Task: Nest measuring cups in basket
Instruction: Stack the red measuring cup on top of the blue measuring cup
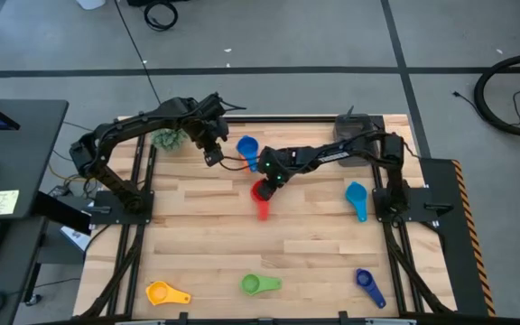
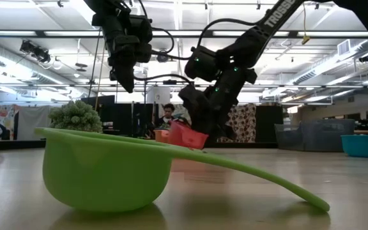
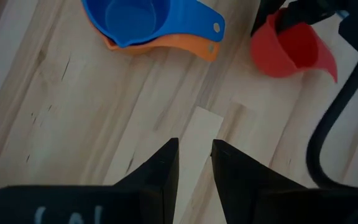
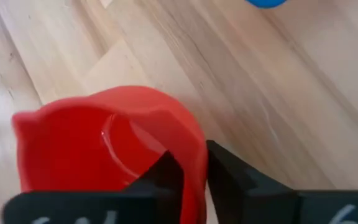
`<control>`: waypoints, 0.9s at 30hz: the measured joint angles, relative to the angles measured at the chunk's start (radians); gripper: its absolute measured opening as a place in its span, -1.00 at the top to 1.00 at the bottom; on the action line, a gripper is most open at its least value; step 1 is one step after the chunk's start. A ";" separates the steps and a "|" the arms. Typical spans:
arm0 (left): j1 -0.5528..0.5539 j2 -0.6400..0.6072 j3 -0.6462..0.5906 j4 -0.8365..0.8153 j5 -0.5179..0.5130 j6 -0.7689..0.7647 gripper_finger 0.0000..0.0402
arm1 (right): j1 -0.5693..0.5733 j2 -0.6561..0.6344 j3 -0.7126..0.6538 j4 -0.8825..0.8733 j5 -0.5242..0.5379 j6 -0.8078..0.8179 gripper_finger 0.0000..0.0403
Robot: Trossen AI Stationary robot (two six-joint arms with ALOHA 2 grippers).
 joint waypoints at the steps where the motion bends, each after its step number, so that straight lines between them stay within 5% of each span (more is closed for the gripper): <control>1: 0.000 0.000 0.000 0.000 0.000 -0.001 0.50 | 0.000 0.001 0.003 0.001 0.002 -0.001 0.74; 4: 0.000 0.000 0.000 0.000 0.000 -0.005 0.50 | -0.002 0.009 0.017 0.008 -0.016 -0.005 0.91; 10: 0.000 0.000 0.000 -0.002 0.000 -0.006 0.50 | -0.003 0.006 0.070 -0.071 -0.007 -0.022 0.93; 18: 0.000 0.000 0.000 -0.023 0.002 -0.008 0.50 | 0.000 -0.009 0.325 -0.432 0.111 -0.166 0.93; 27: 0.007 -0.022 -0.001 -0.086 -0.004 -0.005 0.50 | -0.090 -0.010 0.507 -0.495 0.167 -0.254 0.94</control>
